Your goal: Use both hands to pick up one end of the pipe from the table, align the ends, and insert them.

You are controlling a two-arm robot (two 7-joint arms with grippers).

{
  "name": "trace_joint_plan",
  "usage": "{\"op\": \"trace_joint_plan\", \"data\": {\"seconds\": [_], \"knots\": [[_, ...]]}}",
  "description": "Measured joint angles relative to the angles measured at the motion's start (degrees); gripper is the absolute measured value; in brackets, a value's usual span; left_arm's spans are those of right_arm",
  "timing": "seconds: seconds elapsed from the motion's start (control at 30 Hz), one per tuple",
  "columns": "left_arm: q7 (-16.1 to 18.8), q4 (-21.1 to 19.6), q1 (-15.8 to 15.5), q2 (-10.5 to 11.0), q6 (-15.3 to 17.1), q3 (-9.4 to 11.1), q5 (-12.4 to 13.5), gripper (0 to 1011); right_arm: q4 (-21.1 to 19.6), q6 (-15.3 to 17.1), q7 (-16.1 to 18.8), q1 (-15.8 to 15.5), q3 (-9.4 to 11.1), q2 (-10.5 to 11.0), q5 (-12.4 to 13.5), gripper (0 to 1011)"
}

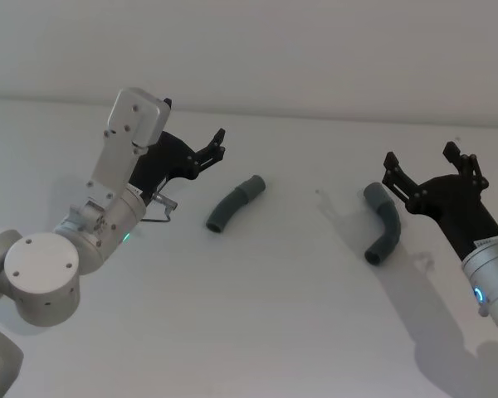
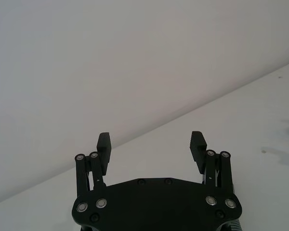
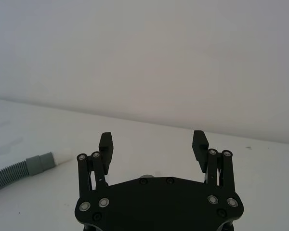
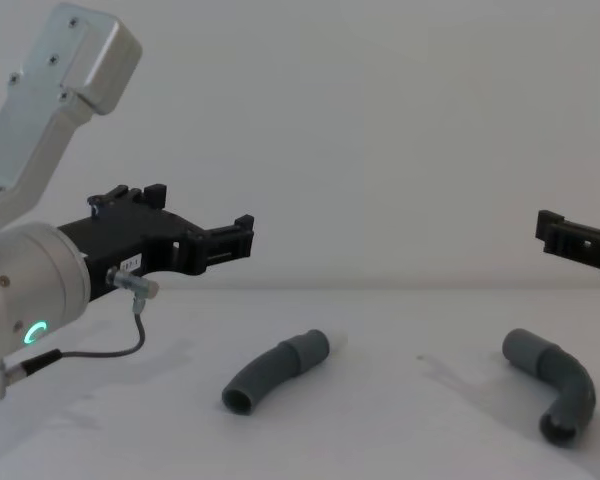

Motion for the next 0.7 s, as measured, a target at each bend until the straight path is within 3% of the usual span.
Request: {"op": "trace_joint_plan", "data": {"seconds": [0.17, 0.37, 0.7], "knots": [[-0.62, 0.24, -0.27, -0.05, 0.13, -0.18, -0.3, 1001, -0.15, 0.75, -0.16, 0.03, -0.02, -0.12, -0.1, 1002], [-3.26, 1.19, -1.42, -0.12, 1.58, -0.71, -2.5, 1002, -1.23, 4.29, -1.03, 0.32, -0.09, -0.56, -0.18, 1002], [-10.72, 3.65, -4.94, 0.28, 6.61, -1.08, -7.27, 1001, -3.91, 16.2, -3.54, 2.45, -0.73, -1.78, -0.17, 1002]]}}
